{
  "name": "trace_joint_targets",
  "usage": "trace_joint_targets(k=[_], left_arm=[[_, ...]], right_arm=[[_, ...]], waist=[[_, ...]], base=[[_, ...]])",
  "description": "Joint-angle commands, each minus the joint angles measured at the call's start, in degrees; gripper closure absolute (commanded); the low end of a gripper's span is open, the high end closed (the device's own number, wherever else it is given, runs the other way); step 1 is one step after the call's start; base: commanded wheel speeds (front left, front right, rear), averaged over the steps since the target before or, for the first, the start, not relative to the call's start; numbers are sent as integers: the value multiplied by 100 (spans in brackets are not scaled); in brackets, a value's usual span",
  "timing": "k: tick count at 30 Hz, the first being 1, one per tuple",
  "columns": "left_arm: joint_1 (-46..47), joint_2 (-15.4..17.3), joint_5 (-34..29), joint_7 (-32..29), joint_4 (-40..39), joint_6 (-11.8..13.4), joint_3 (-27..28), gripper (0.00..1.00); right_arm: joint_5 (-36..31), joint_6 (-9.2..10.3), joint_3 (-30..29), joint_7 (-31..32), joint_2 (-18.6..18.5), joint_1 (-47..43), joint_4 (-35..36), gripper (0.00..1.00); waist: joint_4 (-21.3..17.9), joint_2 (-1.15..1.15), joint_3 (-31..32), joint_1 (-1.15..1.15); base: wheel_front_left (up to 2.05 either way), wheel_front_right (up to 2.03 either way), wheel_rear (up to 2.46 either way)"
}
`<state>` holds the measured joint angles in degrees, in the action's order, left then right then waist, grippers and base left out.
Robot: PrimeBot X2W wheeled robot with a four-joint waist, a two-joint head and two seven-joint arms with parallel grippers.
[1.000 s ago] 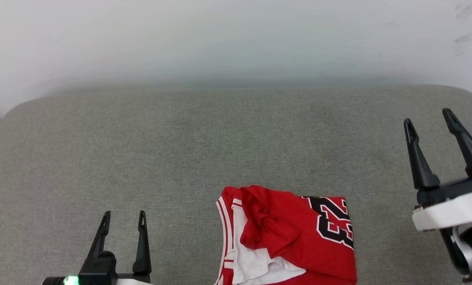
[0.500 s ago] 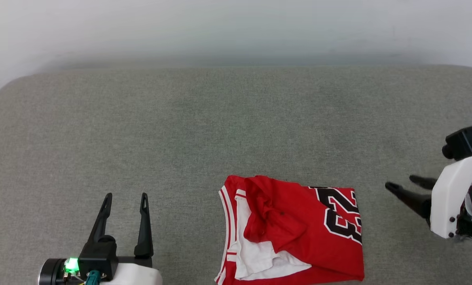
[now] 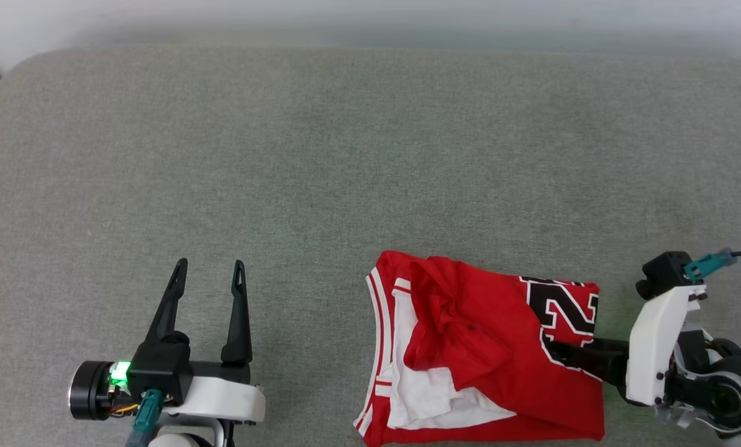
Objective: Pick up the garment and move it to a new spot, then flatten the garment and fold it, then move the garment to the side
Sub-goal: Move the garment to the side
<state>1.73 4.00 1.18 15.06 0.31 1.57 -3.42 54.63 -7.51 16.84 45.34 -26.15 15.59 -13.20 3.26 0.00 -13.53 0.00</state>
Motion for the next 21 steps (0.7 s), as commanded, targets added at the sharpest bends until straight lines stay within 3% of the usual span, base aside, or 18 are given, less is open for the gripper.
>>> trace_joint_targets(k=[1,9,10,11,21], left_arm=[[101,-8,-28,15,-3,-2,4,0],[245,-32,-19,15,39,-18,-17,0],[247,-36,-14,15,43,-10,-20,0],[252,-39,-10,15,48,-3,-18,0],[-42,-53,-22,15,116,54,48,0]], right_arm=[[50,6,190,-25,171,9,-200,0],[60,8,1142,-135,391,-68,-770,0],[36,8,1225,-226,368,-55,-772,68],[62,8,1283,-318,349,-30,-776,100],[21,5,1599,-1238,-468,742,-81,100]], waist=[[91,0,-133,0],[206,0,-244,0],[214,0,-245,0],[220,0,-239,0],[52,0,201,0]], base=[[0,0,0],[0,0,0],[0,0,0],[0,0,0],[0,0,0]])
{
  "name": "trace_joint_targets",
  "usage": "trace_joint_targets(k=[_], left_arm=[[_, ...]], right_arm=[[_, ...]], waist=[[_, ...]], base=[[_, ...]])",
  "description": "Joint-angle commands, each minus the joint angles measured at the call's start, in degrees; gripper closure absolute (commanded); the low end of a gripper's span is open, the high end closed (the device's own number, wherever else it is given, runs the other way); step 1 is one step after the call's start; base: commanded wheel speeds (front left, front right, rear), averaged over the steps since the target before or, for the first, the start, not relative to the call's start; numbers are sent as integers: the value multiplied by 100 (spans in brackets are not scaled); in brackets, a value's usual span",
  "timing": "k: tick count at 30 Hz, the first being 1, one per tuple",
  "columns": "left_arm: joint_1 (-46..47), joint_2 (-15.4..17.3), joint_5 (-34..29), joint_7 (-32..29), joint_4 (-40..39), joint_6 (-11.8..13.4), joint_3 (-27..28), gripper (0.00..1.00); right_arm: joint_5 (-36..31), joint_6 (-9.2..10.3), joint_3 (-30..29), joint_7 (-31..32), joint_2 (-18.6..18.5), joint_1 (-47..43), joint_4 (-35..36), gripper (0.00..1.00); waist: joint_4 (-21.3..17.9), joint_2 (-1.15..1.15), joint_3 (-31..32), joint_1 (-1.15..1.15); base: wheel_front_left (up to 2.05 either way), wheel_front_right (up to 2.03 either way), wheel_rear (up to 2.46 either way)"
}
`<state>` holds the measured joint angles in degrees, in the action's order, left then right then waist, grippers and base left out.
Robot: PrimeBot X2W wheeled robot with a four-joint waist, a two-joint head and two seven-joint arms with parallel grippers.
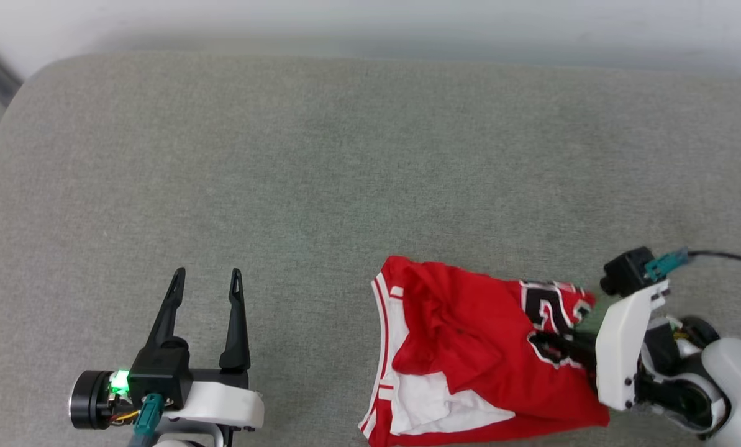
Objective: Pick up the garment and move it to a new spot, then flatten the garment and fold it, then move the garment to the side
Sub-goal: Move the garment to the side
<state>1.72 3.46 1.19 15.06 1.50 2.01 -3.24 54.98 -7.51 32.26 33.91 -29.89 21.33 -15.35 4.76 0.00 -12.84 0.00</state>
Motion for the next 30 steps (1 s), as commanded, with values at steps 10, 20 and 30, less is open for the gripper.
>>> trace_joint_targets(k=[10,20,30], left_arm=[[-290,-1,38,15,-161,103,259,0],[-164,69,35,14,-431,83,564,0],[323,285,-62,15,-745,-29,734,0]], right_arm=[[-218,5,371,-248,-1067,770,1253,100],[-532,5,56,-105,-1783,1157,1336,100],[-1269,6,-679,-373,-2172,1650,-50,100]], waist=[[-841,0,342,0],[-1662,0,-211,0],[-1938,0,-1158,0]], base=[[0,0,0],[0,0,0],[0,0,0]])
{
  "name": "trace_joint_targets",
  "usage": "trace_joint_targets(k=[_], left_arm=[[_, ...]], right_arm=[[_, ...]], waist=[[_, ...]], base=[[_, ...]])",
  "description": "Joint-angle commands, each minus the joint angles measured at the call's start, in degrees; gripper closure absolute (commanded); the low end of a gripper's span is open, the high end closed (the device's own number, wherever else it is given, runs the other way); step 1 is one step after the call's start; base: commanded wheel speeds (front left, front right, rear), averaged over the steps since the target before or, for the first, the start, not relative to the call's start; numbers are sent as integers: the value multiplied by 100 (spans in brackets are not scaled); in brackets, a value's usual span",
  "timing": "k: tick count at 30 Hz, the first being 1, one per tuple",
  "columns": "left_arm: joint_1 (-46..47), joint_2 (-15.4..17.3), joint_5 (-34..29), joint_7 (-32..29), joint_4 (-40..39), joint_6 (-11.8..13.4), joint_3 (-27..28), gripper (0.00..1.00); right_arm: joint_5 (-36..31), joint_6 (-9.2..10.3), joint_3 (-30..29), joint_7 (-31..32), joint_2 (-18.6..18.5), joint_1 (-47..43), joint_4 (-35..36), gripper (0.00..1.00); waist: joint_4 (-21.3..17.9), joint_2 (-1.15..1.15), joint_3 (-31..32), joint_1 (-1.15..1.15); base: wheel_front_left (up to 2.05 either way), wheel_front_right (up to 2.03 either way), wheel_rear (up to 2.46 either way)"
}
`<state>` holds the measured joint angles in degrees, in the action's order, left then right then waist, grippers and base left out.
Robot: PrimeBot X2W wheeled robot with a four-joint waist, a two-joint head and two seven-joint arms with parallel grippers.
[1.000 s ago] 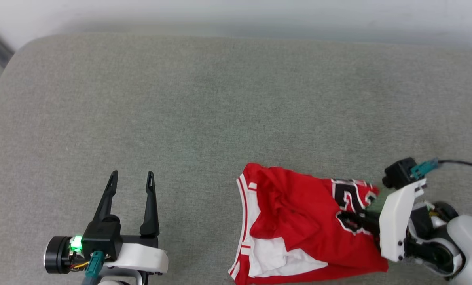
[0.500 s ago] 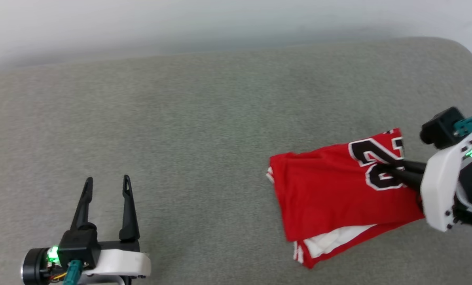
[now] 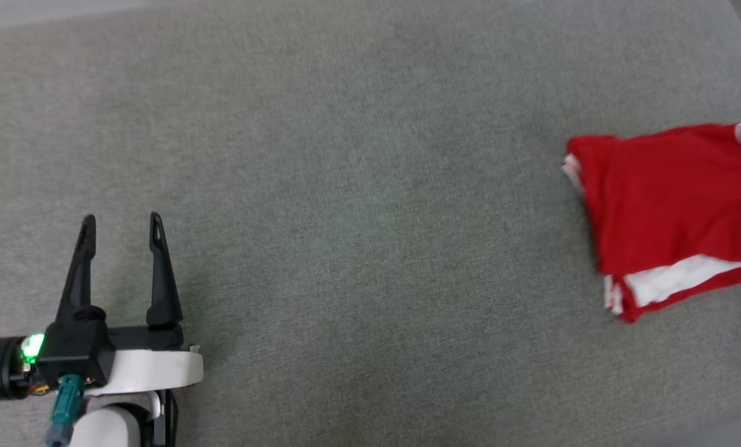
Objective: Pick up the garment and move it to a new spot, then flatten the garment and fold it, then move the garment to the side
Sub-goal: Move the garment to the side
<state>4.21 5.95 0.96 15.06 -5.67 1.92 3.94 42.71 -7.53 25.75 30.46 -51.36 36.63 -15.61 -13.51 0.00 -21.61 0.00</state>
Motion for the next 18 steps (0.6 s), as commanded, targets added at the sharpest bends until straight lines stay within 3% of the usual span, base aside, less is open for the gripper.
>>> trace_joint_targets(k=[1,10,16,17,18], left_arm=[[118,54,-38,15,-67,-26,23,0],[403,208,-77,14,-374,-73,43,0],[469,188,-77,15,-371,-59,-14,0],[457,170,-73,15,-359,-47,-31,0],[435,151,-65,15,-338,-41,-47,0]], right_arm=[[-100,9,-127,-72,-44,185,-211,100],[-845,9,-1001,-405,212,689,-1457,100],[-1435,9,-1286,-475,578,695,-1949,100],[-1595,9,-1355,-593,581,713,-1988,0],[-1729,10,-1418,-675,602,716,-2051,0]], waist=[[-121,0,-374,0],[-98,0,-1049,0],[9,0,-1041,0],[35,0,-987,0],[62,0,-917,0]], base=[[0,0,0],[0,0,0],[0,0,0],[0,0,0],[0,0,0]])
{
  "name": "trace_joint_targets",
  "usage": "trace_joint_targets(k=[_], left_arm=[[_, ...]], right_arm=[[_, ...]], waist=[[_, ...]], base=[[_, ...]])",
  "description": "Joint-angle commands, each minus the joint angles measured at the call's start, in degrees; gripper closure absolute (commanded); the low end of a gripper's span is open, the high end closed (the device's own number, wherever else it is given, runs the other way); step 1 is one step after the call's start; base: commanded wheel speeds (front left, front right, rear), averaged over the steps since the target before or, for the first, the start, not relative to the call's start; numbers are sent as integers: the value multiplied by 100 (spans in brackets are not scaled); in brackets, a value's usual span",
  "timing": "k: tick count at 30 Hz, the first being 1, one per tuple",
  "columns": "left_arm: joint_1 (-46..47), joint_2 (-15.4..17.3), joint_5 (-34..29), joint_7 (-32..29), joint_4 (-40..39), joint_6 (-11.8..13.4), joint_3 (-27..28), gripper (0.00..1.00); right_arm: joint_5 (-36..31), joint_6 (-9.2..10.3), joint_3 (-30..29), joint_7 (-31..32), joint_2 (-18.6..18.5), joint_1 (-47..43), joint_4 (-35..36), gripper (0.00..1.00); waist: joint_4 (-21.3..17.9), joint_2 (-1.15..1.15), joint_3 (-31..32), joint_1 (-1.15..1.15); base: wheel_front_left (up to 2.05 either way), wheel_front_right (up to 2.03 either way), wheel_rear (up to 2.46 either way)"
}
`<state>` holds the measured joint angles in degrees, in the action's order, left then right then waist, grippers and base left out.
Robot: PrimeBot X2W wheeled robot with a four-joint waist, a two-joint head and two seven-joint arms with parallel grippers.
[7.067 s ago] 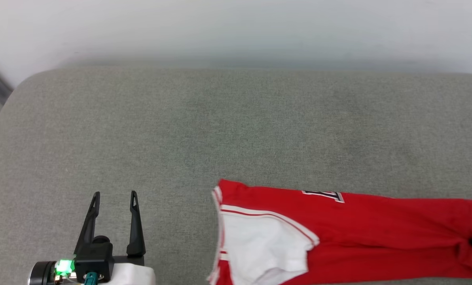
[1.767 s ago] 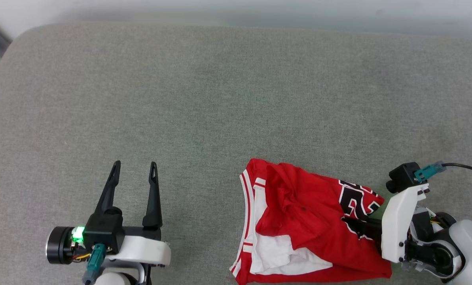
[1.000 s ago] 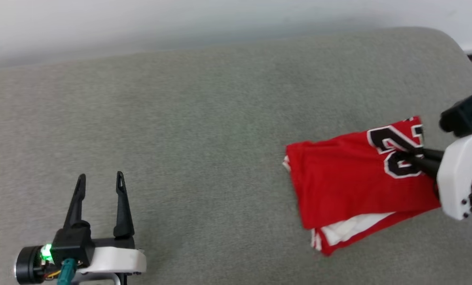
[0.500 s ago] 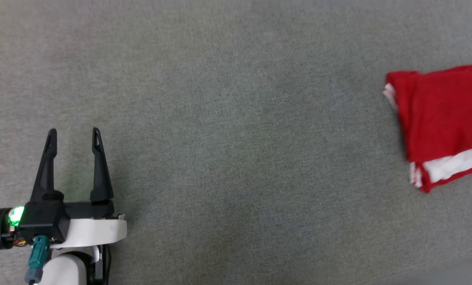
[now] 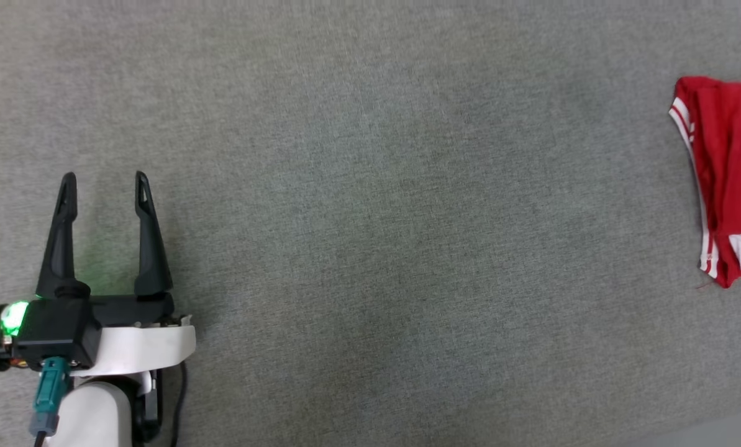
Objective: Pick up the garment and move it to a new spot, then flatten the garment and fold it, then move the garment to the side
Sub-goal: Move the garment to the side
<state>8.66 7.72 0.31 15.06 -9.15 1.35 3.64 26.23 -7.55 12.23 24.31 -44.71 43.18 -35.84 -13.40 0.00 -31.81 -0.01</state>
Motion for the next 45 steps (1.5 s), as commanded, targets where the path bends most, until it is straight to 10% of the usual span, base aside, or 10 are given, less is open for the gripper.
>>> trace_joint_targets(k=[1,11,22,45], left_arm=[[-43,-47,15,15,30,25,-27,0],[-513,-301,115,15,230,164,-210,0],[-951,-396,144,14,501,261,-329,0],[-1549,-469,168,14,932,249,-571,0]], right_arm=[[-200,12,-142,-138,12,56,-102,0],[-1733,11,-995,-1701,385,11,-29,0],[-2447,11,-817,-3703,1848,-414,604,0],[-2225,10,-1475,-3947,4045,-3885,2913,0]], waist=[[79,0,186,1],[432,0,1180,1],[748,0,2034,1],[1251,0,3006,1]], base=[[0,0,0],[0,0,0],[0,0,0],[0,0,0]])
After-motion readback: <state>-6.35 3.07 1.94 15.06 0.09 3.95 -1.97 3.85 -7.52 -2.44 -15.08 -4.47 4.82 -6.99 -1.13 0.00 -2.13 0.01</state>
